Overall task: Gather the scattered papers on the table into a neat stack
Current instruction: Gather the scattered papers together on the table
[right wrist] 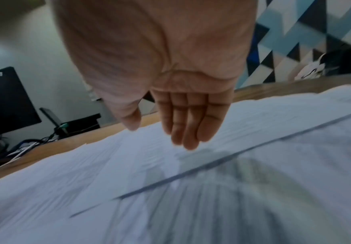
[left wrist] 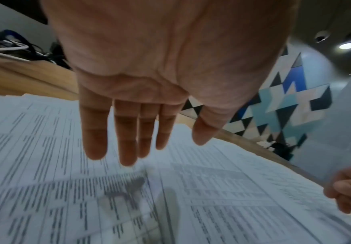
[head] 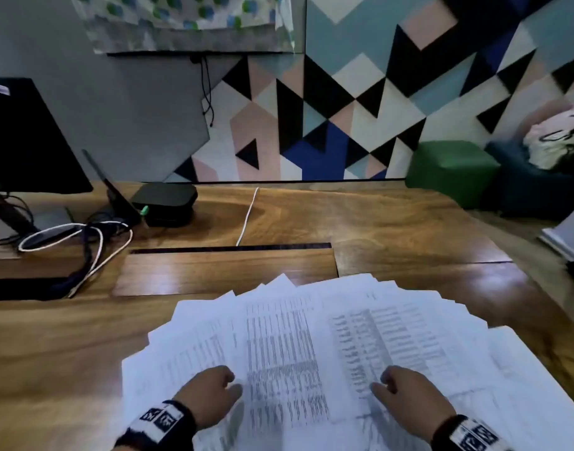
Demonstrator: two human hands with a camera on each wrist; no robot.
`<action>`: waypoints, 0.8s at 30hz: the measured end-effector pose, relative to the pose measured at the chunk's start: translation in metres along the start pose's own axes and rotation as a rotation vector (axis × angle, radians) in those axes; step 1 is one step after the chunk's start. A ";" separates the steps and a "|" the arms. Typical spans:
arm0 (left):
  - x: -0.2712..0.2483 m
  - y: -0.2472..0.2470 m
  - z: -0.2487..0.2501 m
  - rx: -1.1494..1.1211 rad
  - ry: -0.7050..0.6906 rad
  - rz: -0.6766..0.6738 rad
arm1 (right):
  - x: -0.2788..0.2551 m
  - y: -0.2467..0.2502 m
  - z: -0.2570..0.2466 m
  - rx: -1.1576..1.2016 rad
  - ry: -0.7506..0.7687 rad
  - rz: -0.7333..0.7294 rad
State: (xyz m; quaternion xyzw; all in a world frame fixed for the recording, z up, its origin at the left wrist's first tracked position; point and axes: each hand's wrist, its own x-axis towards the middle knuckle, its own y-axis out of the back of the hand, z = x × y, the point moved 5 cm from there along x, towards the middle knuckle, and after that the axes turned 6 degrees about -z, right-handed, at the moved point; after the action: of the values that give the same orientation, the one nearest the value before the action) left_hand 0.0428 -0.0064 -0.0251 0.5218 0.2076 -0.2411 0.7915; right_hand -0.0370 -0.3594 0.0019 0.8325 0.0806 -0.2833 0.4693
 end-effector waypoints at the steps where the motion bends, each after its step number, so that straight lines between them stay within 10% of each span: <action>1: 0.004 -0.004 -0.002 -0.005 0.052 0.016 | 0.007 -0.008 -0.006 0.013 0.018 0.025; 14: 0.011 -0.038 0.004 -0.735 0.276 0.172 | 0.026 -0.084 -0.063 -0.033 -0.177 0.007; 19: 0.012 -0.046 0.018 -1.179 0.254 0.018 | 0.023 -0.087 -0.059 0.038 -0.042 -0.044; 24: 0.018 -0.034 0.018 -0.915 0.178 0.106 | 0.024 -0.064 -0.037 -0.213 0.001 0.092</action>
State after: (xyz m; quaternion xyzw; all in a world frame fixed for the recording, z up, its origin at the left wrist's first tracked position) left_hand 0.0387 -0.0373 -0.0537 0.1476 0.3326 -0.0383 0.9307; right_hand -0.0286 -0.2969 -0.0435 0.7807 0.0719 -0.2510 0.5677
